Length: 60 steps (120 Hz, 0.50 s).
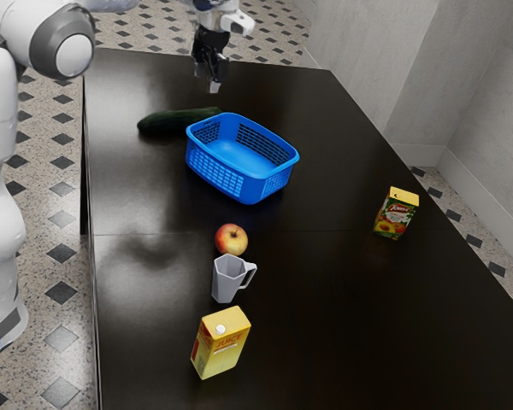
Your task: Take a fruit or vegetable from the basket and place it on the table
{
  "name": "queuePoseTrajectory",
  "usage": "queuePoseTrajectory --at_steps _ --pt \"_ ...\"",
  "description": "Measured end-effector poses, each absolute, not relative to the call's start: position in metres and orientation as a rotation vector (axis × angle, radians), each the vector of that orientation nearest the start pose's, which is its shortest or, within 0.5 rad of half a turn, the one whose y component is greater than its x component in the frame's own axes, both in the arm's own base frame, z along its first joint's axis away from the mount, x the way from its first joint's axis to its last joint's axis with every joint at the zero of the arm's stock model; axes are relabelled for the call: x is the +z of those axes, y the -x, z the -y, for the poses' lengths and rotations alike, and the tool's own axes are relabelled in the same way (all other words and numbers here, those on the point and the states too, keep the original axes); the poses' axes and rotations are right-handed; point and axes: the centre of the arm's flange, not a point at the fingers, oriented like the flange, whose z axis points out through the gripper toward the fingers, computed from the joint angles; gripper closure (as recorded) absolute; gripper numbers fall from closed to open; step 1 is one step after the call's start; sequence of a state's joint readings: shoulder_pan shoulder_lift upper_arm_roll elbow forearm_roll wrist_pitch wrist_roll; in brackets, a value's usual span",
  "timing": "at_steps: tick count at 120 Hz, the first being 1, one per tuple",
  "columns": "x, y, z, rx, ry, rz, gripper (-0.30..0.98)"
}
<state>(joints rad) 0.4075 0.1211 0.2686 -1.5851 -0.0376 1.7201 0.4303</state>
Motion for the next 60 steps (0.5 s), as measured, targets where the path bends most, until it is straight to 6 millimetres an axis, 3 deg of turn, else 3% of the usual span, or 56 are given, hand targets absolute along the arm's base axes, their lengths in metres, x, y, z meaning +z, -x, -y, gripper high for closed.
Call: queuePoseTrajectory --at_steps 7,18,27,35,40,46,53,60 --pt "0.569 -0.513 -0.309 -0.057 3.14 0.213 0.03" --pt "0.586 -0.569 -0.165 -0.113 3.158 -0.192 0.01" --pt "0.605 -0.581 -0.051 -0.15 3.131 -0.472 0.01" --pt "0.622 -0.58 0.023 -0.169 3.099 -0.643 0.01" --pt "0.629 -0.577 0.051 -0.168 3.084 -0.699 0.0" --pt "0.642 -0.573 0.067 -0.179 3.076 -0.714 0.0" --pt "0.664 -0.57 0.065 -0.205 3.071 -0.671 0.0" --pt "0.673 -0.568 0.051 -0.196 3.076 -0.594 0.0"
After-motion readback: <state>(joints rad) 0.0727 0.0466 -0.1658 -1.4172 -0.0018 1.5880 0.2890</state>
